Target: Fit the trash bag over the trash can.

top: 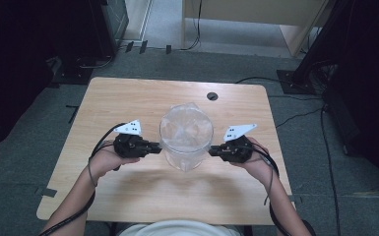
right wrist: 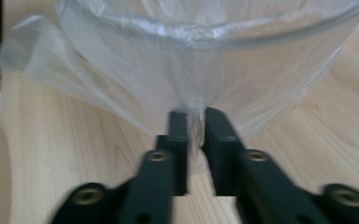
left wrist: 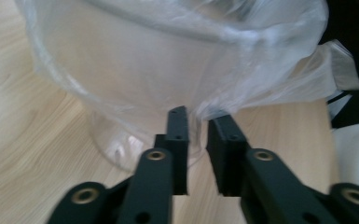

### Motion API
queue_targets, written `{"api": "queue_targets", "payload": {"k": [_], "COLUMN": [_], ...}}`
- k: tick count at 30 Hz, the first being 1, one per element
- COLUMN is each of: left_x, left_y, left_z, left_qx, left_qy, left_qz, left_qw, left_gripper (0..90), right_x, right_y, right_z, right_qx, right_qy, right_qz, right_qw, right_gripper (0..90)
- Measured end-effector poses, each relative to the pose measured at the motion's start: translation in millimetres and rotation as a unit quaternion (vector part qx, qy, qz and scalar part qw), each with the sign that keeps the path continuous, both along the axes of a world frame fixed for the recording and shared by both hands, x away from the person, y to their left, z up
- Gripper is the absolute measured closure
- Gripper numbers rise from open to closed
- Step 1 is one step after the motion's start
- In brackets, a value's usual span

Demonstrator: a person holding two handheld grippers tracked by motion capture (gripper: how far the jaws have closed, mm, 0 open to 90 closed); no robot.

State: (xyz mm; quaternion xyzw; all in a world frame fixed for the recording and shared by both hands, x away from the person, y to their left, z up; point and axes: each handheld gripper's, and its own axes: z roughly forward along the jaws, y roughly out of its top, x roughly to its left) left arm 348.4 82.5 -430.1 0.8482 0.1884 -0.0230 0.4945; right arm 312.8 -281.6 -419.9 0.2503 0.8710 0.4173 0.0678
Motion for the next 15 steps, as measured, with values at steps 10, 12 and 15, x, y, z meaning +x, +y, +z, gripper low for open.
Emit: {"api": "queue_targets", "payload": {"k": [10, 12, 15], "left_x": [3.7, 4.0, 4.8], "left_y": [3.1, 3.3, 5.0], "left_z": [8.8, 9.7, 12.7], "left_qx": [-0.007, -0.007, -0.011], "left_qy": [0.009, 0.003, -0.001], "left_qz": [0.042, 0.045, 0.052], "left_qw": [0.999, 0.999, 0.9986], "left_gripper": [39.0, 35.9, 33.6], "right_x": [0.5, 5.0, 9.5], "right_y": [-23.5, -25.6, -29.6], "right_z": [8.5, 9.4, 15.2], "right_qx": [0.049, 0.045, 0.069], "right_qy": [-0.005, -0.009, -0.006], "right_qz": [-0.015, -0.021, -0.024], "right_qw": [0.9987, 0.9987, 0.9973], "right_gripper": [45.0, 44.7, 45.7]}}
